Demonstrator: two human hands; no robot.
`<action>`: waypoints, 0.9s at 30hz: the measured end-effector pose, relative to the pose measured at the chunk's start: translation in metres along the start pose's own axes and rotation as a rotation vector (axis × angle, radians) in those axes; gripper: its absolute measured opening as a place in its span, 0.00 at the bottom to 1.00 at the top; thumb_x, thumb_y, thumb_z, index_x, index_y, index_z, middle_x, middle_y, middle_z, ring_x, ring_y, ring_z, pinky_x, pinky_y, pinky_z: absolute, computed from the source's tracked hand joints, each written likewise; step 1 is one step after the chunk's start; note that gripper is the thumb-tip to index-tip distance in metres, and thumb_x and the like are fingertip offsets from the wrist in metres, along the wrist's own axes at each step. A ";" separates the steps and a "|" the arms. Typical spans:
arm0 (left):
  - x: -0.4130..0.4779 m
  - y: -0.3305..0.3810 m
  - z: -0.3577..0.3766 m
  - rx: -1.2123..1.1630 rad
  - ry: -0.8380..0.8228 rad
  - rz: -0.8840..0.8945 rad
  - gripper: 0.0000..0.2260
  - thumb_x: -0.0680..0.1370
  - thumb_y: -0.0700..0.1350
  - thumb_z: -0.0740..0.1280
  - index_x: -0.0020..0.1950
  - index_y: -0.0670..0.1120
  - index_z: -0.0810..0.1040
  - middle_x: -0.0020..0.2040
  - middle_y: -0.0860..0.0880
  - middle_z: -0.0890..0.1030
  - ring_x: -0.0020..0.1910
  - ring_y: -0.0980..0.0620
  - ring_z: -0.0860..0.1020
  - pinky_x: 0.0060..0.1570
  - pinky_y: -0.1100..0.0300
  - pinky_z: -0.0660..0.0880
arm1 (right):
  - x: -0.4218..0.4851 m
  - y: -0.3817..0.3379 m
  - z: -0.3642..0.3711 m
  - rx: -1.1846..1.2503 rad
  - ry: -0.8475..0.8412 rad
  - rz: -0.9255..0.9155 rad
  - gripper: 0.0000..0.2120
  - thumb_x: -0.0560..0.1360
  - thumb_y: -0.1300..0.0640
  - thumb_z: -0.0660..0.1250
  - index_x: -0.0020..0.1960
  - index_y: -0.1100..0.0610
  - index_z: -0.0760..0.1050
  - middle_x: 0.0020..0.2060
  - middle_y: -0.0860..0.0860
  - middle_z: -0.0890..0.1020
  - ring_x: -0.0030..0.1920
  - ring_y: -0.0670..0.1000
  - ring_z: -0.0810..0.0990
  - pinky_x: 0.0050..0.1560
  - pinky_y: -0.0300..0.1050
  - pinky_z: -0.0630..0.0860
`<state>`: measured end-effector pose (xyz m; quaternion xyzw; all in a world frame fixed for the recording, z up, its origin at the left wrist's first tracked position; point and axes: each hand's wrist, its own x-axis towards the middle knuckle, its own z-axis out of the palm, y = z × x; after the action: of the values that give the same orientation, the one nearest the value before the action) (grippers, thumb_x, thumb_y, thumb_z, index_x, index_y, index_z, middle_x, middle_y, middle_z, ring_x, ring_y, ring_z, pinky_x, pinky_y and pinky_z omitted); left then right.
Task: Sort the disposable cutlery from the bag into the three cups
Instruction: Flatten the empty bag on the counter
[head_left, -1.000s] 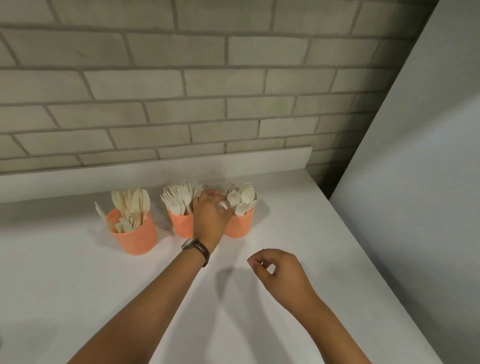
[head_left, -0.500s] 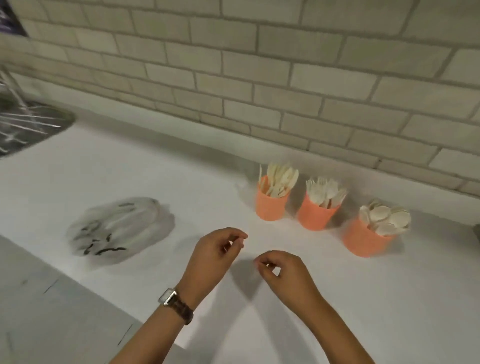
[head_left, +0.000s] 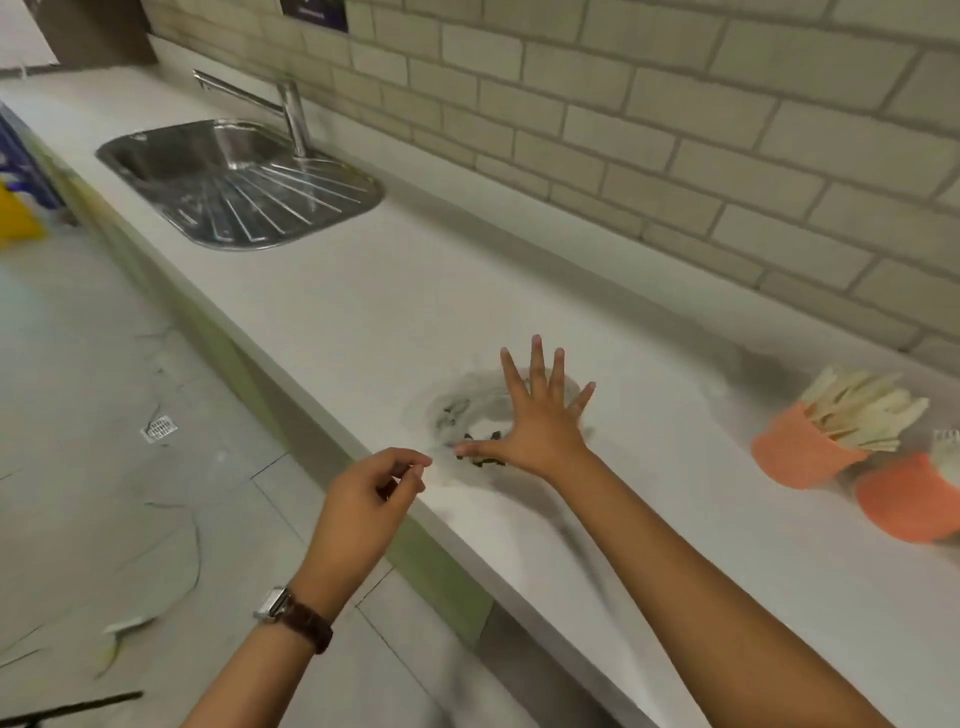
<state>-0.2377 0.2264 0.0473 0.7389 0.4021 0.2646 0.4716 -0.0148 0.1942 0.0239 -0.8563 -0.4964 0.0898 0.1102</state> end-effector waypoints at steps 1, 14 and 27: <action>0.003 -0.006 -0.006 -0.014 0.001 -0.009 0.09 0.77 0.44 0.66 0.45 0.59 0.80 0.41 0.60 0.82 0.41 0.55 0.80 0.45 0.55 0.77 | 0.013 -0.004 0.008 0.003 -0.044 0.027 0.62 0.50 0.17 0.57 0.71 0.38 0.29 0.71 0.48 0.25 0.70 0.58 0.23 0.62 0.75 0.29; 0.006 -0.038 -0.013 -0.077 -0.096 -0.035 0.09 0.76 0.44 0.67 0.46 0.59 0.81 0.39 0.58 0.82 0.36 0.58 0.78 0.37 0.66 0.73 | 0.026 -0.016 0.066 -0.140 -0.170 0.116 0.33 0.69 0.30 0.59 0.70 0.41 0.59 0.73 0.54 0.59 0.68 0.62 0.61 0.63 0.61 0.62; -0.124 0.001 0.108 0.009 -0.635 0.206 0.09 0.77 0.42 0.66 0.46 0.58 0.79 0.40 0.54 0.83 0.41 0.58 0.79 0.37 0.72 0.72 | -0.326 0.070 0.033 0.177 0.052 0.547 0.07 0.78 0.55 0.57 0.50 0.58 0.69 0.38 0.55 0.77 0.36 0.55 0.73 0.34 0.44 0.65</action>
<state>-0.2206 0.0695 0.0017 0.8231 0.1594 0.0656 0.5411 -0.1261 -0.1201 -0.0129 -0.9475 -0.2345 0.1371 0.1687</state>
